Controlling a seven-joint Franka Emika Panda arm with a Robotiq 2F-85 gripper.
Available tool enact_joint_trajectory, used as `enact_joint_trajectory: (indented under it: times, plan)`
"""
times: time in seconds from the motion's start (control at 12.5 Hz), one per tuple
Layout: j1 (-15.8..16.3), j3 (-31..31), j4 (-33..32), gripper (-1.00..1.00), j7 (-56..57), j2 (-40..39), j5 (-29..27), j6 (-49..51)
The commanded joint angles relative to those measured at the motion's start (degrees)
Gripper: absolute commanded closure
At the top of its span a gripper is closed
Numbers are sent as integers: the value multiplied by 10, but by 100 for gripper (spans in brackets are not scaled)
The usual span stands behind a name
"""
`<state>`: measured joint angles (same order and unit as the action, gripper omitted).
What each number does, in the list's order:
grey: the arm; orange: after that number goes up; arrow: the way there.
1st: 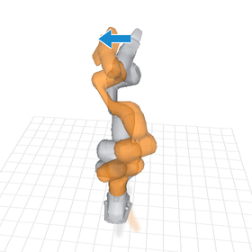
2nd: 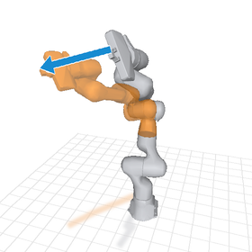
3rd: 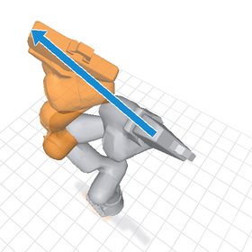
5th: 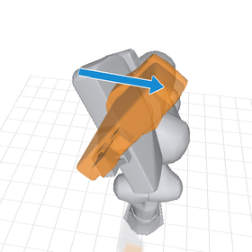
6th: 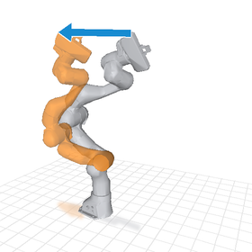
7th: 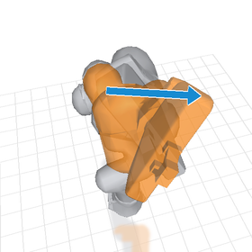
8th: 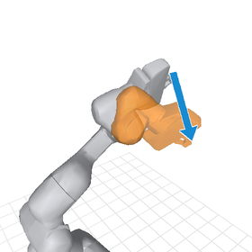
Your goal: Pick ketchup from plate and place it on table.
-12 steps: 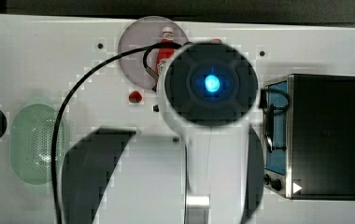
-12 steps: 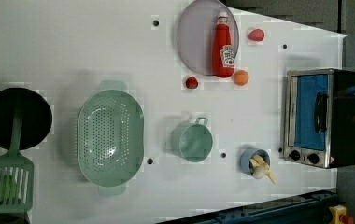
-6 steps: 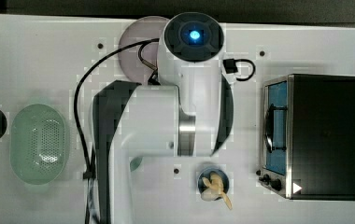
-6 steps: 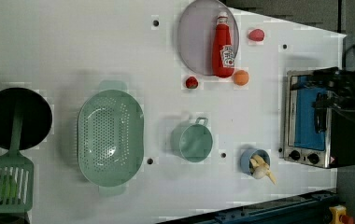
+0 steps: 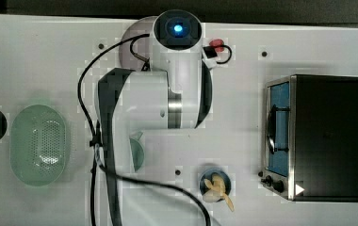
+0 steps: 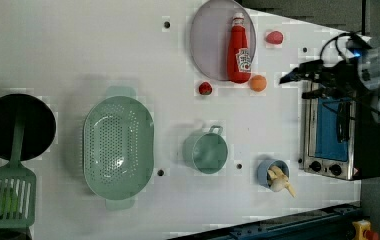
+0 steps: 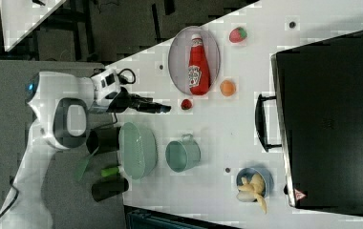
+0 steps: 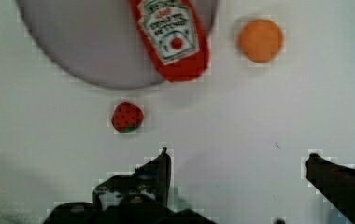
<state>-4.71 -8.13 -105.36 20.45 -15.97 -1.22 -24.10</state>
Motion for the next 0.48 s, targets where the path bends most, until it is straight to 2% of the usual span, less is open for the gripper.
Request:
enact_joint_trajectory:
  times: [0.08,0.48]
  plan:
    - [10,1,21,-100,89,-38,9,-49]
    - [10,2,21,-100,135,-108,44,-148]
